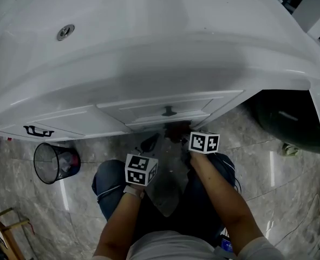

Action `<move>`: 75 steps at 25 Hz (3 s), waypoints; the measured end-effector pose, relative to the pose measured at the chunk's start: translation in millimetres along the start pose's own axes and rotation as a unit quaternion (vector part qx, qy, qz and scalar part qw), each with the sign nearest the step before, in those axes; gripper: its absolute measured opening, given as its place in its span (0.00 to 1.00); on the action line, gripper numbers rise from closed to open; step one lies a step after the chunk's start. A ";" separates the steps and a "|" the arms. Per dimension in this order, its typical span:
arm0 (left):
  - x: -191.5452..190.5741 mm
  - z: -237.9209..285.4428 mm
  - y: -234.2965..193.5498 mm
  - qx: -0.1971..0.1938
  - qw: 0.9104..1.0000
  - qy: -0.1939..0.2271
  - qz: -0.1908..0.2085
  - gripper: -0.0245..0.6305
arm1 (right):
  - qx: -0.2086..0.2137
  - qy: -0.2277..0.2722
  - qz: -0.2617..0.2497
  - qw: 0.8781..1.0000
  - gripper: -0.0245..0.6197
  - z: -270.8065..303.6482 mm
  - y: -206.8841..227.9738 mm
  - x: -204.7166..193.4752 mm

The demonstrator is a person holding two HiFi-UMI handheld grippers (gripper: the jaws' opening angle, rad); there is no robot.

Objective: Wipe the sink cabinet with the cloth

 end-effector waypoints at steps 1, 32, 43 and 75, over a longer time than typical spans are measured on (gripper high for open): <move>-1.8 0.9 -2.3 -0.002 1.000 -0.005 -0.002 0.05 | 0.000 -0.005 0.001 1.000 0.16 5.7 -2.4 -2.4; -2.9 -20.1 -34.8 0.008 1.000 -0.004 -0.018 0.05 | 0.086 -0.029 -0.024 0.996 0.16 72.4 -68.0 -36.4; -7.1 1.1 -18.5 -0.010 1.000 -0.014 -0.016 0.05 | -0.049 0.043 0.101 0.993 0.16 16.4 -9.7 -25.0; 1.6 -0.8 -19.6 0.006 0.996 0.033 -0.085 0.05 | -0.044 -0.008 -0.091 0.995 0.16 6.2 -14.2 -7.5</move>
Point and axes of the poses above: the fingertips, and each gripper's own axes: z forward along the fingers, y to its right, x out of its top, the point moved 9 cm from there along -z, backward along the fingers, and after that the axes turned 11 degrees about -z, right-handed, at the moved point
